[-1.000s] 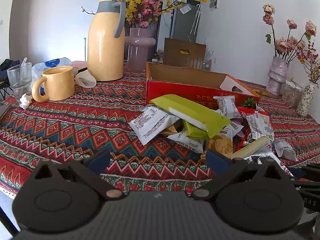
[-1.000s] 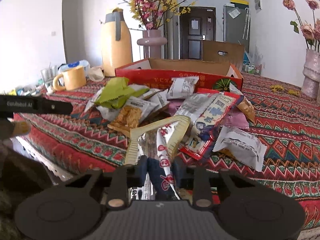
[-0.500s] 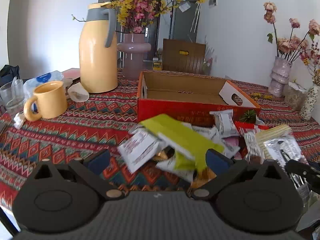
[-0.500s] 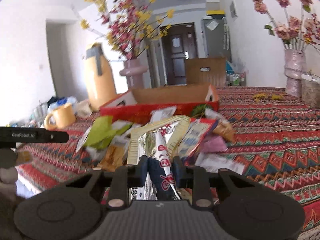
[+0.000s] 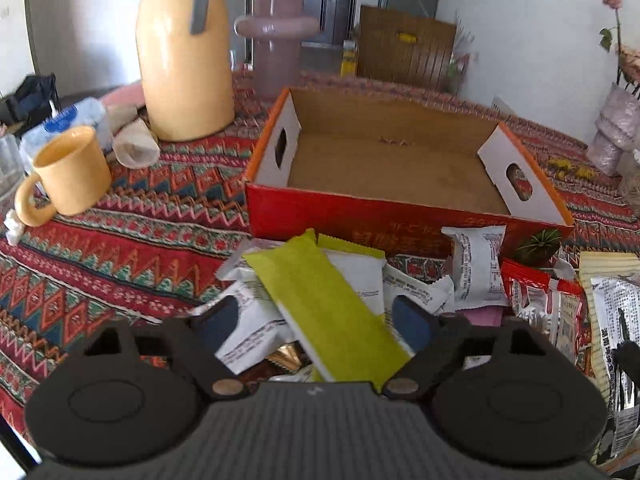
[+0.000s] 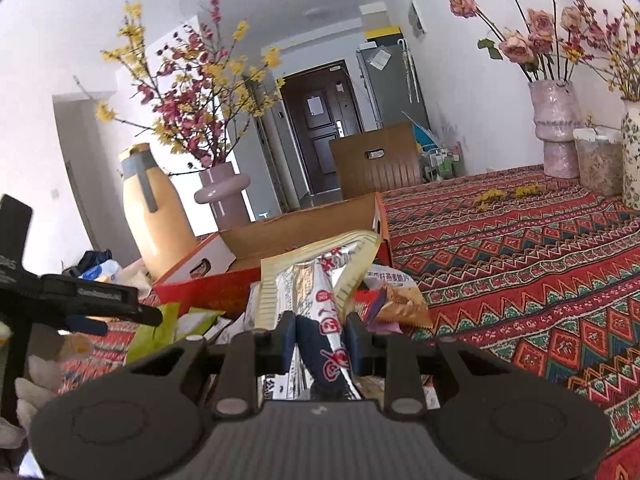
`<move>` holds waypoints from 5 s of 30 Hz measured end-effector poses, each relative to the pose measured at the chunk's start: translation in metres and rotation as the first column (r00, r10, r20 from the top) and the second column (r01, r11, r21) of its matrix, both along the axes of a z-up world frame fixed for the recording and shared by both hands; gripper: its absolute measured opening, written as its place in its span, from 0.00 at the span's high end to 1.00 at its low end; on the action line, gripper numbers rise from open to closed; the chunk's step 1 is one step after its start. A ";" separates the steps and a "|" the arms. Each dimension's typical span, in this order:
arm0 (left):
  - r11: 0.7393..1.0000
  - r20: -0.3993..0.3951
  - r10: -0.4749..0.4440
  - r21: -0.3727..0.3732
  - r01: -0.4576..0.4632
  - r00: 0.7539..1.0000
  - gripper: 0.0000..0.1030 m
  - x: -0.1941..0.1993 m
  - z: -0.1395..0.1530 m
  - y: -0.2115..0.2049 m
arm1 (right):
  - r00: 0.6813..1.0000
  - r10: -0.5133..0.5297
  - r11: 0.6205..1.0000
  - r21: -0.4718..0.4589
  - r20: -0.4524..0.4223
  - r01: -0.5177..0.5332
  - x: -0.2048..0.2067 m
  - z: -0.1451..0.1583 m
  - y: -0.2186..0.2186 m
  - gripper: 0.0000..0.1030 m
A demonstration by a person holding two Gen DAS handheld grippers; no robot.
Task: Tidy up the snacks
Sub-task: 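Grasp the yellow-green snack bag with the left tool while the right tool holds the silver bag, then carry both bags into the cardboard box and open both tools to release them, then withdraw both tools from the box back over the snack pile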
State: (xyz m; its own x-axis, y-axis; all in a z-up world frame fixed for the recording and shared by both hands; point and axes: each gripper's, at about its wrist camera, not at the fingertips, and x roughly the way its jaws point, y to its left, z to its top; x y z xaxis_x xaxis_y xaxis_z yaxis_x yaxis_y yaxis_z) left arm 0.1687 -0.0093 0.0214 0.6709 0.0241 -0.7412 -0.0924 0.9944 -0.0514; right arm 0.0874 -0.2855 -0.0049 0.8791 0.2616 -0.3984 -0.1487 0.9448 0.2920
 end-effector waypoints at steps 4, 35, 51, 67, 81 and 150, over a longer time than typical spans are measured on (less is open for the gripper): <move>1.000 -0.038 0.004 -0.002 -0.004 0.999 0.38 0.009 -0.002 -0.004 | 1.000 -0.003 1.000 0.024 -0.005 0.003 0.011 0.000 -0.006 0.75; 0.999 0.114 -0.049 0.030 0.046 0.992 0.66 0.028 0.056 -0.006 | 1.000 -0.013 0.999 0.048 0.020 0.012 0.081 0.042 -0.004 0.75; 0.998 0.177 -0.014 0.069 0.002 0.984 0.66 0.127 0.055 -0.022 | 0.989 -0.087 0.996 -0.010 -0.121 0.086 0.239 0.057 0.037 0.75; 0.998 0.153 0.010 0.065 -0.020 0.988 0.66 0.153 0.020 -0.009 | 0.951 -0.129 0.981 -0.174 -0.281 0.081 0.300 0.002 0.068 0.74; 0.996 0.256 0.033 0.070 -0.053 0.966 0.00 0.122 0.033 -0.005 | 0.961 -0.162 0.976 -0.179 -0.225 0.123 0.281 0.011 0.053 0.01; 0.997 0.439 0.005 0.068 -0.039 0.898 0.00 -0.058 -0.049 0.061 | 0.986 -0.163 0.973 -0.175 -0.043 0.153 -0.006 -0.030 -0.002 0.00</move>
